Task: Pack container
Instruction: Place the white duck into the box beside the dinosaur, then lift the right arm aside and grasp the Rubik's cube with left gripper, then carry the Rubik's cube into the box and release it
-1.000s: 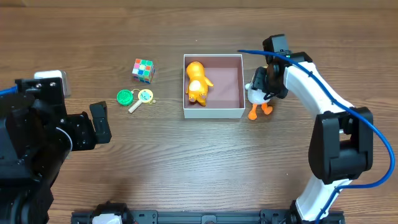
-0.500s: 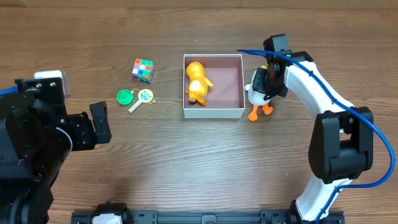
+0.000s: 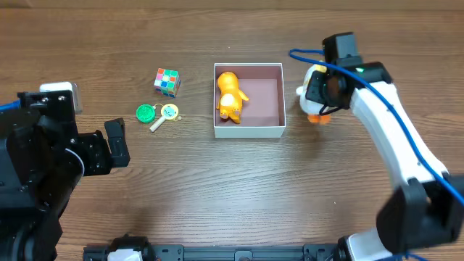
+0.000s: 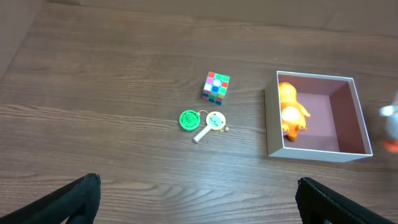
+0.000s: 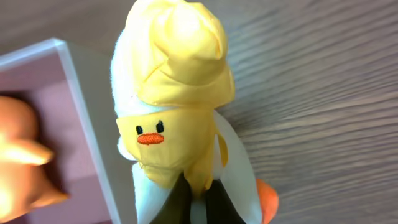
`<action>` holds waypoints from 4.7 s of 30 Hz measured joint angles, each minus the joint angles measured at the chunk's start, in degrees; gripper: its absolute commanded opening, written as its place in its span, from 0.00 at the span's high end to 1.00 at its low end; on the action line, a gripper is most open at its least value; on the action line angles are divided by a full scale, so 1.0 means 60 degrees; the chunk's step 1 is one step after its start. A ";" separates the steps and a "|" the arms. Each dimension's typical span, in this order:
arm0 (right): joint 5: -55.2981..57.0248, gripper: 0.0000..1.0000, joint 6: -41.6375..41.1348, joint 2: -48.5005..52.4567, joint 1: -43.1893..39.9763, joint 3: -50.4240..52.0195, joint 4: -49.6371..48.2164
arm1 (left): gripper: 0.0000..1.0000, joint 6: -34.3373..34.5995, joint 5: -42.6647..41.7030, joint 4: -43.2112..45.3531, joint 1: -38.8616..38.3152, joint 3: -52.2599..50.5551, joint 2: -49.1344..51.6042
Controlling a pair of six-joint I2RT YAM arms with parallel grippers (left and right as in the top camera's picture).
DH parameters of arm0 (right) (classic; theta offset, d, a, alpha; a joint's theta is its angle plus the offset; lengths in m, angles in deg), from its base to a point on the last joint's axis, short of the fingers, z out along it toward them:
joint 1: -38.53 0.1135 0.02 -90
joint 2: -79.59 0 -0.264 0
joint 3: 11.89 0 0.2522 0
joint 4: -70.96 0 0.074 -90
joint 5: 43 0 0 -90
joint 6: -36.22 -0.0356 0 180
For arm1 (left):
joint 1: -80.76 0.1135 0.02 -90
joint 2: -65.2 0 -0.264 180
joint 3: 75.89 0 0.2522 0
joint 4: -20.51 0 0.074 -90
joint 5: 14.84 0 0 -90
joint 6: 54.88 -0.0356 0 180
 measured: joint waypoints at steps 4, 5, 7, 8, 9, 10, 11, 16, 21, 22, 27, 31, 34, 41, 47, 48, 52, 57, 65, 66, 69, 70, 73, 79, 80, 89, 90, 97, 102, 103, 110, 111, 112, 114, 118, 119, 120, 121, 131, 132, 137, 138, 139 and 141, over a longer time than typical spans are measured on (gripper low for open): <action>-0.0087 0.96 -0.0004 -0.1348 0.0572 -0.0004 0.0175 | 0.00 0.0000 0.0000 0.0000 0.0000 0.0000 0.0000; -0.0149 0.96 -0.0004 -0.1628 0.0812 -0.0004 0.0073 | 0.00 0.0000 0.0000 0.0000 0.0000 0.0000 0.0000; -0.0324 0.96 -0.0004 -0.2084 0.1381 -0.0015 -0.0251 | 0.00 0.0000 0.0000 -0.0004 0.0000 0.0000 0.0000; -0.0386 0.96 -0.0015 -0.2208 0.1676 -0.0044 -0.0382 | 0.00 0.0000 0.0000 0.0000 0.0000 0.0000 0.0000; -0.0426 0.96 -0.0047 -0.2248 0.1945 -0.0066 -0.0550 | 0.00 0.0000 0.0000 0.0000 0.0000 0.0000 0.0000; -0.0481 0.96 -0.0120 -0.2233 0.2204 -0.0076 -0.0736 | 0.00 0.0000 0.0000 0.0000 0.0000 0.0000 0.0000; -0.0532 0.96 -0.0200 -0.2142 0.2397 -0.0076 -0.0889 | 0.00 0.0000 0.0000 0.0000 0.0000 0.0000 0.0000; -0.0495 0.96 -0.0379 -0.0616 0.2743 -0.0087 -0.1745 | 0.00 0.0000 0.0000 0.0000 0.0000 0.0000 0.0000; -0.0324 0.95 -0.0444 0.1610 0.2703 -0.0091 -0.2120 | 0.00 0.0000 0.0000 0.0000 0.0000 0.0000 0.0000; -0.0321 0.82 -0.0444 0.1880 0.2707 -0.0091 -0.2120 | 0.00 0.0000 0.0000 0.0000 0.0000 0.0000 0.0000; -0.0317 0.34 -0.0433 0.2113 0.2707 -0.0171 -0.2058 | 0.00 0.0000 0.0000 0.0000 0.0000 0.0000 0.0000; -0.0324 0.17 -0.0423 0.1920 0.2707 -0.0852 -0.1282 | 0.00 0.0000 0.0000 0.0000 0.0000 0.0000 0.0000; -0.0321 0.11 -0.0437 0.1202 0.2703 -0.1661 -0.0616 | 0.00 0.0000 0.0000 -0.0004 0.0000 0.0000 0.0000; -0.0310 0.00 -0.0477 -0.1373 0.1497 -0.2528 0.0696 | 0.00 0.0000 0.0000 -0.0004 0.0000 0.0000 0.0000; -0.0299 0.00 -0.0503 -0.2881 -0.0656 -0.2656 0.2106 | 0.00 0.0000 0.0000 -0.0004 0.0000 0.0000 0.0000; -0.0237 0.00 -0.0499 -0.2874 -0.0852 -0.2667 0.2543 | 0.00 0.0000 0.0000 0.0015 0.0000 0.0000 0.0000; 0.0153 0.00 -0.0499 -0.2517 -0.1351 -0.2659 0.3260 | 0.00 0.0000 -0.0011 0.0601 0.0000 0.0000 0.0000; 0.0339 0.00 -0.0503 -0.2025 -0.1606 -0.2648 0.3468 | 0.00 0.0000 -0.0055 0.0576 0.0000 0.0000 0.0000; 0.0401 0.00 -0.0506 -0.1741 -0.1606 -0.2648 0.3483 | 0.00 -0.0004 -0.0117 0.1246 0.0000 0.0026 0.0758; 0.0404 0.00 -0.0499 -0.1741 -0.1606 -0.2648 0.3479 | 0.00 -0.0018 -0.0117 0.1344 0.0000 0.0047 0.1107; 0.0401 0.00 -0.0499 -0.1741 -0.1606 -0.2648 0.3490 | 0.00 -0.0036 -0.0117 0.1370 0.0000 0.0098 0.2612; 0.0401 0.00 -0.0499 -0.1741 -0.1606 -0.2648 0.3486 | 0.00 -0.0040 -0.0117 0.1377 0.0000 0.0098 0.3202; 0.0401 0.00 -0.0503 -0.1741 -0.1606 -0.2648 0.3486 | 0.09 -0.0302 -0.0120 0.1541 -0.0004 0.0098 0.4962; 0.0404 0.00 -0.0503 -0.1741 -0.1606 -0.2648 0.3483 | 0.13 -0.1519 -0.0117 0.2295 -0.0109 0.0098 0.7238; 0.0404 0.00 -0.0499 -0.1741 -0.1606 -0.2648 0.3486 | 0.12 -0.1716 -0.0120 0.2535 -0.0160 0.0098 0.7595; 0.0401 0.00 -0.0503 -0.1741 -0.1606 -0.2648 0.3490 | 0.03 -0.2739 0.0262 0.4277 -0.0732 0.0098 0.9541; 0.0404 0.00 -0.0499 -0.1741 -0.1606 -0.2648 0.3486 | 0.02 -0.2779 0.0430 0.4513 -0.0820 0.0098 0.9755; 0.0401 0.00 -0.0503 -0.1741 -0.1606 -0.2648 0.3486 | 0.03 -0.2852 0.0637 0.5428 -0.0845 0.0098 1.0794; 0.0401 0.00 -0.0503 -0.1741 -0.1606 -0.2648 0.3493 | 0.05 -0.2925 0.0484 0.5810 -0.0845 0.0098 1.1245; 0.0401 0.00 -0.0499 -0.1741 -0.1603 -0.2648 0.3490 | 0.06 -0.2929 0.0459 0.5872 -0.0845 0.0098 1.1322; 0.0404 0.00 -0.0499 -0.1741 -0.1606 -0.2648 0.3490 | 0.33 -0.3009 0.0382 0.6105 -0.0845 0.0098 1.1610; 0.0404 0.00 -0.0503 -0.1741 -0.1606 -0.2648 0.3493 | 0.35 -0.2987 0.0368 0.6116 -0.0845 0.0098 1.1628; 0.0401 0.00 -0.0503 -0.1741 -0.1606 -0.2648 0.3490 | 0.37 -0.2998 0.0382 0.6124 -0.0845 0.0098 1.1635; 0.0401 0.00 -0.0499 -0.1741 -0.1606 -0.2648 0.3493 | 0.43 -0.3002 0.0379 0.6124 -0.0845 0.0098 1.1635; 0.0404 0.00 -0.0499 -0.1741 -0.1606 -0.2648 0.3490 | 0.52 -0.2983 0.0393 0.5559 -0.0845 0.0270 1.1635; 0.0401 0.00 -0.0499 -0.1741 -0.1606 -0.2648 0.3490 | 0.52 -0.2881 0.0386 0.5362 -0.0849 0.0342 1.1635; 0.0401 0.00 -0.0503 -0.1741 -0.1606 -0.2648 0.3490 | 0.51 -0.2801 0.0386 0.4987 -0.0852 0.0583 1.1635; 0.0401 0.00 -0.0503 -0.1741 -0.1606 -0.2648 0.3490 | 0.51 -0.2699 0.0382 0.4659 -0.0863 0.0838 1.1635; 0.0401 0.00 -0.0503 -0.1741 -0.1606 -0.2648 0.3486 | 0.50 -0.1129 0.0047 0.1603 -0.1628 0.4025 1.0688; 0.0401 0.00 -0.0499 -0.1741 -0.1606 -0.2648 0.3490 | 0.50 -0.0984 -0.0058 0.1501 -0.1807 0.4131 1.0480; 0.0401 0.00 -0.0503 -0.1741 -0.1606 -0.2648 0.3493 | 0.50 0.0331 -0.0441 0.0849 -0.3461 0.4386 0.9471; 0.0401 0.00 -0.0499 -0.1741 -0.1606 -0.2648 0.3490 | 0.50 0.0663 -0.0474 0.0783 -0.3814 0.4379 0.9457; 0.0401 0.00 -0.0503 -0.1741 -0.1606 -0.2648 0.3490 | 0.49 0.0998 -0.0503 0.0809 -0.4105 0.4302 0.9471; 0.0401 0.00 -0.0495 -0.1741 -0.1606 -0.2648 0.3490 | 0.49 0.1698 -0.0543 0.0860 -0.4663 0.3865 0.9490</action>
